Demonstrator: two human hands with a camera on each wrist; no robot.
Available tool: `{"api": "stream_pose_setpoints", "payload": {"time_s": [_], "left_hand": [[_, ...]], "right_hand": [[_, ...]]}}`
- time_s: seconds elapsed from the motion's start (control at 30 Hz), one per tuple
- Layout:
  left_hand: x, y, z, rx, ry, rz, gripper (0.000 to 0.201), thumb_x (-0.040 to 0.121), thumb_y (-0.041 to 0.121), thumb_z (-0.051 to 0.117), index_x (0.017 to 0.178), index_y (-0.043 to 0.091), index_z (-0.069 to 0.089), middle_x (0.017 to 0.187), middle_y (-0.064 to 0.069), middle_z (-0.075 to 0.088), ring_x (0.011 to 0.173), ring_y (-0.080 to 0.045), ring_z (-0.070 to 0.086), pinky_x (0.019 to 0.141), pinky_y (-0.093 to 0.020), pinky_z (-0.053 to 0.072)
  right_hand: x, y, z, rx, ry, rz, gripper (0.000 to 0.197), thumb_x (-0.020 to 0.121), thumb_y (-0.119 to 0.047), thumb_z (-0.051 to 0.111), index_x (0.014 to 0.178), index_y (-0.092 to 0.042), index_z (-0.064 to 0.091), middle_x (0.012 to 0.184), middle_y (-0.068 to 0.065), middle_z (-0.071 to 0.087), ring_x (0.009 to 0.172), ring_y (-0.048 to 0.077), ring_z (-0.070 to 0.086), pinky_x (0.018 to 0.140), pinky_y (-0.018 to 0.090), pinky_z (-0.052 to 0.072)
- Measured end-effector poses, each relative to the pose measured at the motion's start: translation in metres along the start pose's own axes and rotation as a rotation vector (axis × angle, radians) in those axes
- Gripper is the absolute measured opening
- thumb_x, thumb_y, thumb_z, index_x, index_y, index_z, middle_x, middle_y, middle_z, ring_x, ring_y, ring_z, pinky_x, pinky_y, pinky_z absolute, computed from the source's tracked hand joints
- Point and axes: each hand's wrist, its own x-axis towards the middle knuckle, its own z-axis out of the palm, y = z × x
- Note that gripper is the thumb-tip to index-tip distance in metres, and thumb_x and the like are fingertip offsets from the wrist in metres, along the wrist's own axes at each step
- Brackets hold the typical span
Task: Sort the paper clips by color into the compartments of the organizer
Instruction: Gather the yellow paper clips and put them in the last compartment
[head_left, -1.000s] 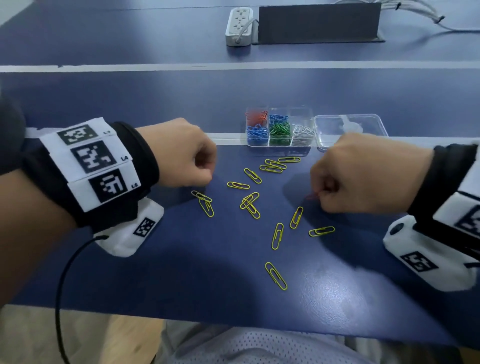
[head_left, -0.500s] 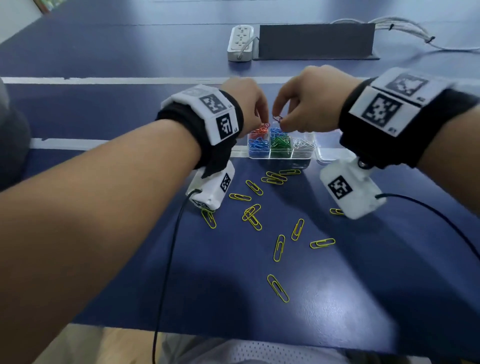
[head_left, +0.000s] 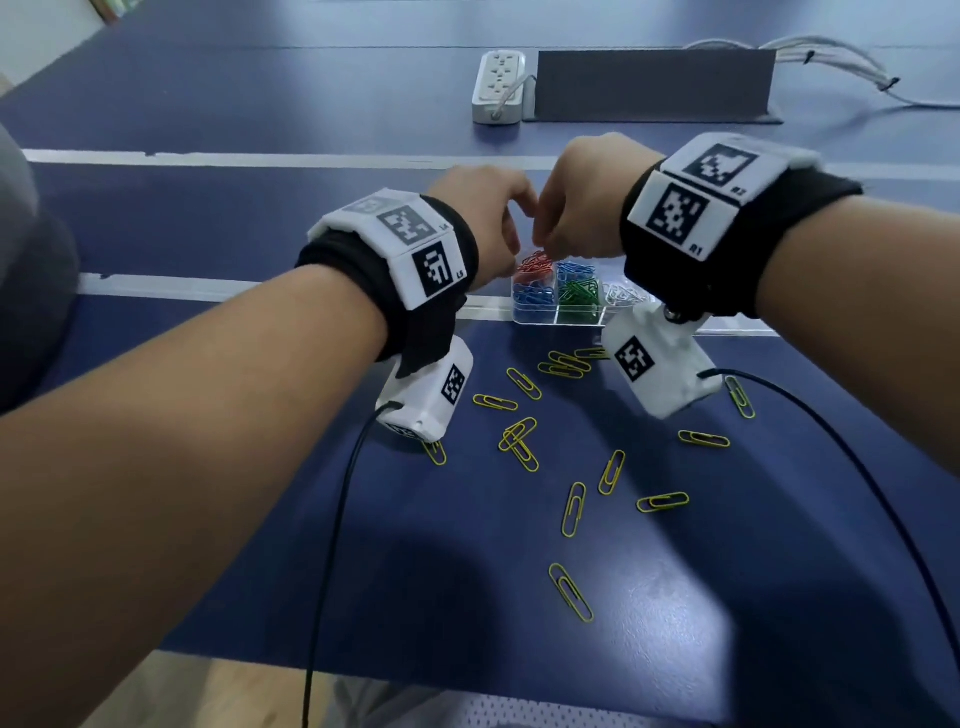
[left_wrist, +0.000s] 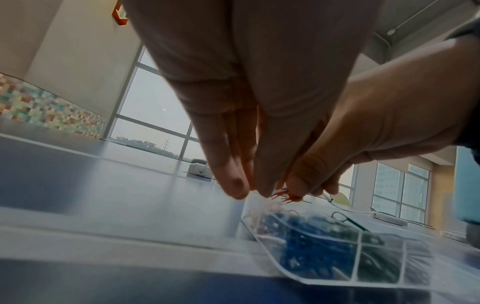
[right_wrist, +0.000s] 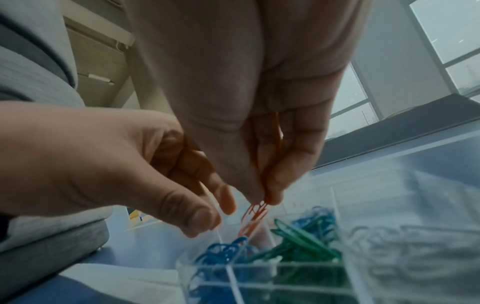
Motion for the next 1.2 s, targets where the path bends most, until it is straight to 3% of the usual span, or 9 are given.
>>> {"api": "stream_pose_setpoints", "payload": {"time_s": [0.17, 0.33, 0.5, 0.6, 0.67, 0.8, 0.9, 1.03, 1.2], "left_hand": [[-0.004, -0.003, 0.000, 0.001, -0.008, 0.034, 0.041, 0.077, 0.009, 0.069, 0.115, 0.021, 0.059, 0.095, 0.002, 0.070, 0.073, -0.009, 0.057, 0.058, -0.012, 0.038], [-0.011, -0.006, -0.003, 0.030, -0.017, 0.049, 0.033, 0.080, 0.018, 0.066, 0.113, 0.019, 0.059, 0.091, 0.005, 0.067, 0.069, -0.009, 0.054, 0.071, -0.020, 0.039], [-0.027, -0.004, -0.007, 0.138, -0.146, 0.085, 0.013, 0.081, 0.032, 0.065, 0.092, 0.025, 0.067, 0.071, 0.013, 0.060, 0.072, -0.008, 0.057, 0.076, -0.022, 0.043], [-0.036, -0.007, -0.011, 0.186, -0.220, 0.100, 0.007, 0.080, 0.033, 0.066, 0.081, 0.027, 0.067, 0.060, 0.012, 0.063, 0.052, 0.009, 0.055, 0.067, -0.020, 0.043], [-0.043, -0.011, -0.015, 0.228, -0.253, 0.090, 0.006, 0.080, 0.030, 0.065, 0.079, 0.025, 0.068, 0.061, 0.006, 0.067, 0.053, 0.002, 0.057, 0.068, -0.021, 0.045], [-0.059, -0.023, -0.020, 0.334, -0.306, 0.048, 0.002, 0.078, 0.027, 0.068, 0.078, 0.025, 0.068, 0.071, 0.004, 0.072, 0.070, -0.008, 0.064, 0.076, -0.024, 0.048], [-0.069, -0.030, -0.022, 0.322, -0.346, 0.008, 0.010, 0.071, 0.035, 0.075, 0.078, 0.031, 0.067, 0.069, 0.014, 0.067, 0.072, -0.002, 0.061, 0.075, -0.023, 0.048], [-0.078, -0.035, -0.022, 0.301, -0.393, -0.026, 0.021, 0.065, 0.034, 0.080, 0.079, 0.034, 0.065, 0.068, 0.013, 0.064, 0.070, 0.001, 0.060, 0.063, -0.013, 0.041], [-0.079, -0.042, -0.017, 0.317, -0.365, -0.038, 0.016, 0.069, 0.020, 0.078, 0.076, 0.031, 0.067, 0.069, 0.013, 0.066, 0.067, 0.004, 0.058, 0.067, -0.013, 0.042]], "right_hand": [[-0.005, 0.003, -0.002, 0.071, -0.036, -0.022, 0.023, 0.079, -0.008, 0.061, 0.094, -0.017, 0.076, 0.078, 0.003, 0.069, 0.087, 0.021, 0.069, 0.071, 0.027, 0.053], [-0.020, 0.022, -0.012, 0.098, 0.001, -0.081, 0.024, 0.079, -0.012, 0.057, 0.086, -0.024, 0.077, 0.062, -0.007, 0.066, 0.047, -0.005, 0.059, 0.081, 0.025, 0.055], [-0.051, 0.047, -0.020, -0.077, -0.010, -0.136, 0.020, 0.081, -0.020, 0.062, 0.096, -0.024, 0.075, 0.063, -0.009, 0.057, 0.072, 0.016, 0.052, 0.077, 0.023, 0.043], [-0.071, 0.063, -0.021, -0.115, -0.049, -0.126, 0.017, 0.079, -0.021, 0.064, 0.091, -0.025, 0.075, 0.055, -0.018, 0.054, 0.061, 0.014, 0.051, 0.065, 0.022, 0.035], [-0.082, 0.073, -0.021, -0.148, -0.114, -0.090, 0.012, 0.077, -0.023, 0.066, 0.084, -0.026, 0.075, 0.053, -0.015, 0.059, 0.057, 0.001, 0.052, 0.059, 0.023, 0.037], [-0.100, 0.083, -0.009, -0.290, -0.274, -0.007, 0.015, 0.070, -0.038, 0.074, 0.076, -0.024, 0.073, 0.071, -0.004, 0.071, 0.069, 0.016, 0.060, 0.071, 0.027, 0.050], [-0.106, 0.081, 0.001, -0.296, -0.290, -0.008, 0.010, 0.071, -0.031, 0.075, 0.073, -0.024, 0.066, 0.083, -0.001, 0.072, 0.080, 0.020, 0.056, 0.078, 0.032, 0.052], [-0.109, 0.072, 0.001, -0.276, -0.326, -0.041, 0.016, 0.075, -0.016, 0.065, 0.075, -0.029, 0.057, 0.086, -0.005, 0.069, 0.083, 0.019, 0.055, 0.078, 0.030, 0.052], [-0.105, 0.060, 0.003, -0.306, -0.308, -0.135, 0.015, 0.076, -0.018, 0.058, 0.076, -0.031, 0.051, 0.083, -0.006, 0.060, 0.082, 0.022, 0.050, 0.077, 0.031, 0.048]]}}
